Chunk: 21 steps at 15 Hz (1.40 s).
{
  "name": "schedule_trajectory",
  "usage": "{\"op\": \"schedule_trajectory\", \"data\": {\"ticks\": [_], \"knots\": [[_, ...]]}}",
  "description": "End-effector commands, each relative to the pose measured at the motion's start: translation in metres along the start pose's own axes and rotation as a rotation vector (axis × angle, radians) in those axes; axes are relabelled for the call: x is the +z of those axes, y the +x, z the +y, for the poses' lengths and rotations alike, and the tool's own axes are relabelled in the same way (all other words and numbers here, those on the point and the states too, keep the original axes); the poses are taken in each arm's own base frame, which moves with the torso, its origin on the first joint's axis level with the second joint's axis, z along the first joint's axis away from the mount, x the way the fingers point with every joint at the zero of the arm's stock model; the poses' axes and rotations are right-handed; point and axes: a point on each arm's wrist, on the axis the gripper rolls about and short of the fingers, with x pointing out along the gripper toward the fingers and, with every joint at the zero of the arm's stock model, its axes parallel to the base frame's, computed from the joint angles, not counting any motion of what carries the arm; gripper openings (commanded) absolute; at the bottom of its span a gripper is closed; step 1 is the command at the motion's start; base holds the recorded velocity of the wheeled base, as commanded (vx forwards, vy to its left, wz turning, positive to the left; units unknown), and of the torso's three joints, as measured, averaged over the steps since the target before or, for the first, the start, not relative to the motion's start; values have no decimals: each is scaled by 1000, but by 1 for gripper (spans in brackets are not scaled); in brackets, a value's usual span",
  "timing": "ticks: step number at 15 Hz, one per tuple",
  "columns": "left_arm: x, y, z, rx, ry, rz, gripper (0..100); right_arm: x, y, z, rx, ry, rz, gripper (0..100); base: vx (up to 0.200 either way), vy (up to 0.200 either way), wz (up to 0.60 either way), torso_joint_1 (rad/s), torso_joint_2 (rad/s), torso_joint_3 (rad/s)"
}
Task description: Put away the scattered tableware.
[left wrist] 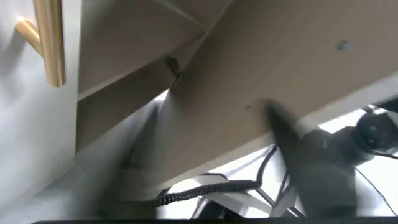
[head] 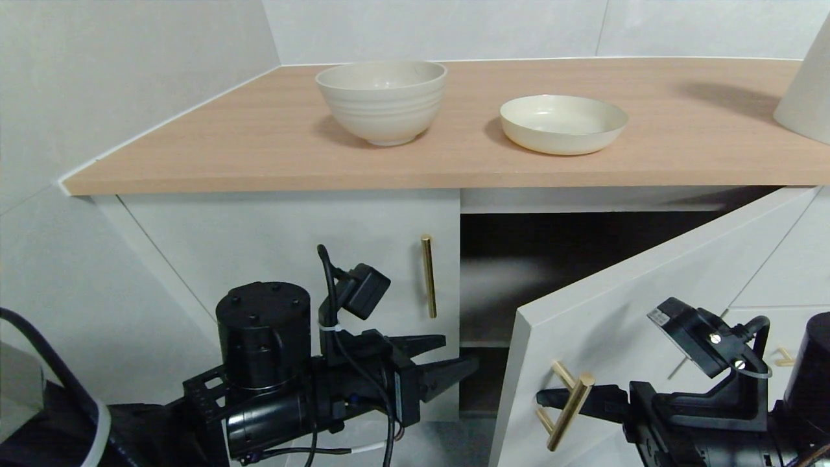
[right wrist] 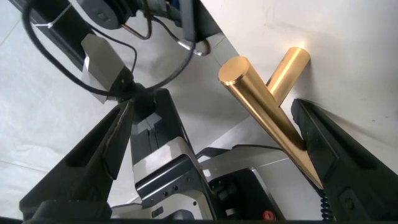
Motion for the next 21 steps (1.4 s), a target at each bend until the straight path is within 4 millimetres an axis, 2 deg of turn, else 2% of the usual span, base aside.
{"op": "schedule_trajectory", "data": {"ticks": [1,5,6,7,10,14,18,20,21], "knots": [[-3,5,2,10,-1,8,0,-1,0,-1,-6,4,5,100,0,0,0,0,0,0],[-2,15,2,-18,87,-7,0,-3,-1,-1,-13,7,6,100,0,0,0,0,0,0],[-3,20,-4,-45,95,-4,0,-3,-1,-1,-13,6,5,100,0,0,0,0,0,0],[-13,36,-18,-109,110,14,0,-2,-4,1,-20,-4,-9,100,0,0,0,0,0,0],[-30,50,-32,-182,133,4,0,-1,-8,0,-54,-6,-30,100,0,0,0,0,0,0],[-28,50,-35,-208,145,-43,0,-2,-10,-1,-64,-4,-30,100,0,0,0,0,0,0],[-31,52,-34,-210,144,-36,0,-12,-16,-3,-194,16,-48,100,0,0,0,0,0,0],[-31,52,-35,-212,141,-35,0,-8,-30,-2,-255,4,-113,100,0,0,0,0,0,0],[-32,53,-34,-212,140,-31,0,-2,-43,2,-269,-7,-169,100,0,0,0,0,0,0]]}}
